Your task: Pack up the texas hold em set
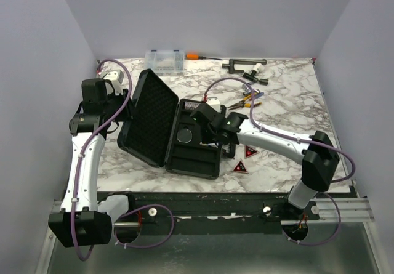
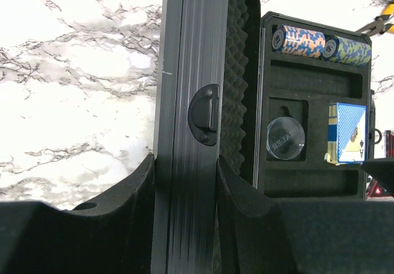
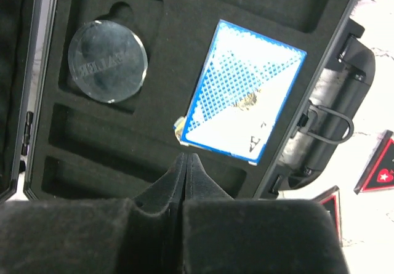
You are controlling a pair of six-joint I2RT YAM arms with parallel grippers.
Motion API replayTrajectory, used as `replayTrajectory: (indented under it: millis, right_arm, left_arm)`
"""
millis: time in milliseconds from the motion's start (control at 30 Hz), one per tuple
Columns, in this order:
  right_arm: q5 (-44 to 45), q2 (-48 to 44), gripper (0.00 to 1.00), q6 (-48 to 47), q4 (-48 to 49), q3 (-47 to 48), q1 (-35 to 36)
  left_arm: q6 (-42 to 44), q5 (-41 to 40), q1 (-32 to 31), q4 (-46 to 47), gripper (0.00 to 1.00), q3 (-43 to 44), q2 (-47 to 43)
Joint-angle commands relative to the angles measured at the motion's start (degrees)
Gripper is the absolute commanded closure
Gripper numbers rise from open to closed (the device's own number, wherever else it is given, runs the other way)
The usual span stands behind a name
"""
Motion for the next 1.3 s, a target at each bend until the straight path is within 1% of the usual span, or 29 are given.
replayTrajectory:
  millis: [0, 133, 333, 500, 600, 800, 1100, 1200, 1233, 1267]
  right_arm:
    - [1.7, 4.5, 1.00, -2.5, -0.2, 5.4, -0.3]
    - [3.3, 8.2, 0.99, -2.0, -3.0, 10.0, -0.4]
    - [4.7, 11.7, 0.99, 1.9, -5.4, 8.6, -0.5]
    - [2.8, 10.9, 0.99, 2.9, -0.6, 2.5, -0.5]
    - [0.7, 13.2, 0.99, 2.9, 1.0, 0.6, -0.4]
    - [-4.1, 15.2, 0.99, 3.0, 7.7, -5.2, -1.1]
    - [-5.6, 15.2, 0.99, 3.7, 10.7, -10.3, -2.6]
    - [-5.1, 13.7, 0.99, 2.8, 9.2, -8.5, -2.6]
    - [-4.9, 12.9, 1.00, 2.2, 8.2, -7.5, -2.6]
    - [-4.7, 11.8, 1.00, 1.4, 7.4, -5.6, -2.6]
  left_arm:
    - [-4.1, 3.6, 0.3, 8.8, 0.92, 4.1, -3.3]
    - [-4.0, 3.6, 0.0, 8.8, 0.92, 3.5, -3.5]
    - [-4.0, 3.4, -0.2, 8.8, 0.92, 3.7, -3.0]
    - [-4.1, 3.5, -0.4, 8.8, 0.92, 3.9, -2.3]
    - [-4.1, 3.6, -0.6, 8.8, 0.92, 3.9, -2.1]
    - [-4.0, 3.3, -0.6, 8.9, 0.92, 3.6, -2.8]
    - [-4.0, 2.7, -1.1, 8.9, 0.91, 3.1, -3.8]
    - [-4.3, 2.0, -1.1, 8.8, 0.87, 2.7, -4.5]
    - [-4.5, 1.8, -1.1, 8.8, 0.84, 2.6, -4.8]
    - [-4.7, 1.6, -1.1, 8.8, 0.78, 2.5, -5.2]
